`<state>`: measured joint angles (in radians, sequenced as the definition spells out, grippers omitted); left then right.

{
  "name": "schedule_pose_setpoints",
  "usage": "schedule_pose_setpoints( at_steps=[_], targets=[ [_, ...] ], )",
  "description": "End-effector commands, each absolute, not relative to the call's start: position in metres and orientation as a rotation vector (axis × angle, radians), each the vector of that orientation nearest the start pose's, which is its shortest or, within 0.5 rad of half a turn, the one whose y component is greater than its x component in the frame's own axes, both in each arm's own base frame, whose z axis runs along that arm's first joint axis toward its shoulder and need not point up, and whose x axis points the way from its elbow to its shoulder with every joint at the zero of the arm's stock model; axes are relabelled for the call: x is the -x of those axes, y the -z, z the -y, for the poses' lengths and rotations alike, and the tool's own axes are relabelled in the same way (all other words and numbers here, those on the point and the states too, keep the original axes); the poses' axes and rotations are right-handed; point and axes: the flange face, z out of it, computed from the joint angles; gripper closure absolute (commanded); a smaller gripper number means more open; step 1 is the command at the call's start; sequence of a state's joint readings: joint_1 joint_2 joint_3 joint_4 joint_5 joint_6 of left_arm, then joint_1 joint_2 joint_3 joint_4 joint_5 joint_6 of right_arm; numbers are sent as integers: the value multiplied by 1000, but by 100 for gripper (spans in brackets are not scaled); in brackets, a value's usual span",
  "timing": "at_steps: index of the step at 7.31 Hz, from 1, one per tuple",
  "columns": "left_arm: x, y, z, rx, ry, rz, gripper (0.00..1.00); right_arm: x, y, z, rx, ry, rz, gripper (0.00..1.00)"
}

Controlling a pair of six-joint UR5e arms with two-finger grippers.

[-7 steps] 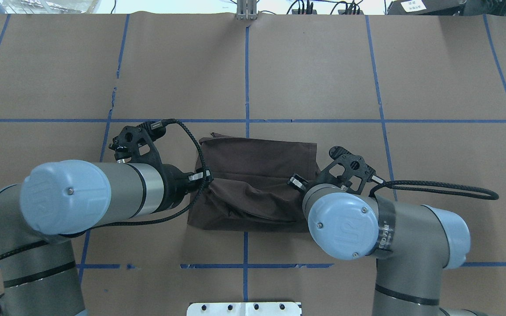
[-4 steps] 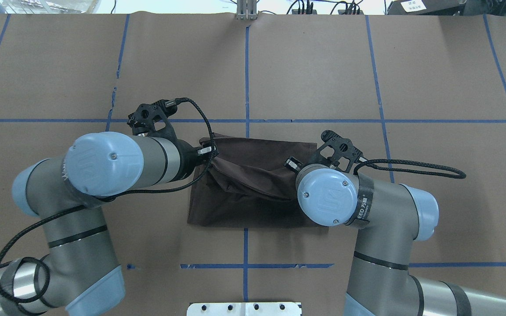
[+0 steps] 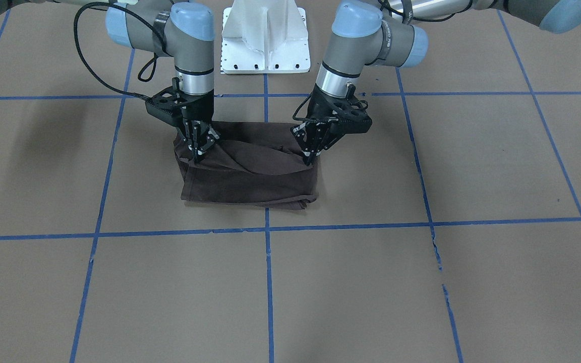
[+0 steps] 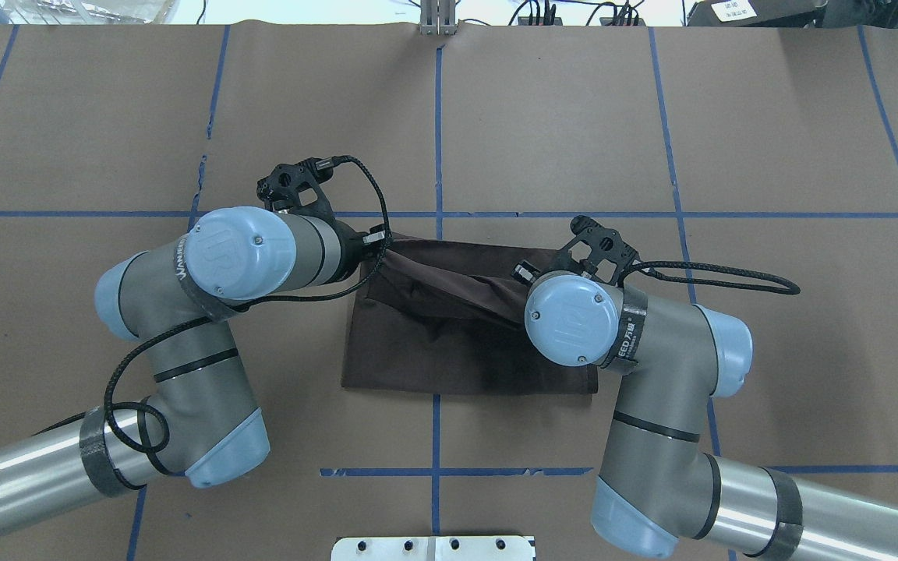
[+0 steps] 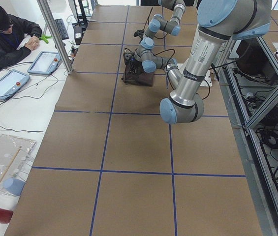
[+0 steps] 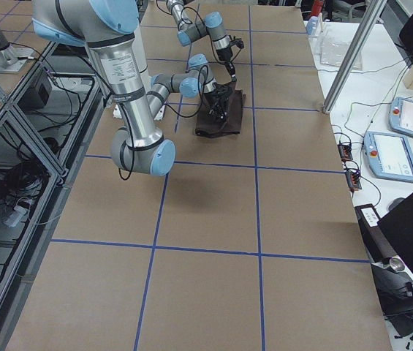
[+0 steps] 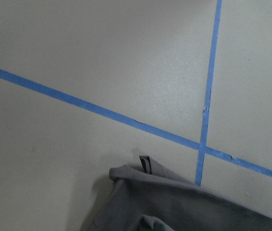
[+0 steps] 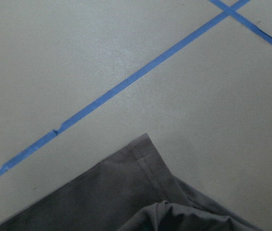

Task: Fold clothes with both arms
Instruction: 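Lay the folded edge down on the far side with both grippers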

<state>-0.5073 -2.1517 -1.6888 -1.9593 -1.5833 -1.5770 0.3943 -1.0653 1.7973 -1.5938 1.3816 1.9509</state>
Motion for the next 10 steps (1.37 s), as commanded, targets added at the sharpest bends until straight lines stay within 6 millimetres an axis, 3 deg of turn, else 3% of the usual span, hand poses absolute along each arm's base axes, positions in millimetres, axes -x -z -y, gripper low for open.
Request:
schedule_pose_setpoints(
  at_steps=[1,4,5,6,7,9,10],
  targets=[
    [-537,-230,461,-275,446,-1031,100,538,-290,392,-190,-806,725,100],
    [-551,-252,481,-303,427,-1027,100,537,-291,396,-199,-791,720,100],
    [-551,-254,482,-302,426,-1022,98,534,-293,400,-217,-737,706,56],
    [-549,-254,483,-359,330,-1005,2,541,-291,402,-245,-656,689,1],
    [-542,-254,486,-410,263,-1014,0,535,-286,411,-249,-618,693,0],
    [-514,-265,506,-391,195,-1019,0,539,-245,413,-253,-533,747,0],
    [-494,-277,507,-398,138,-1016,0,542,-229,412,-269,-494,762,0]
  ],
)
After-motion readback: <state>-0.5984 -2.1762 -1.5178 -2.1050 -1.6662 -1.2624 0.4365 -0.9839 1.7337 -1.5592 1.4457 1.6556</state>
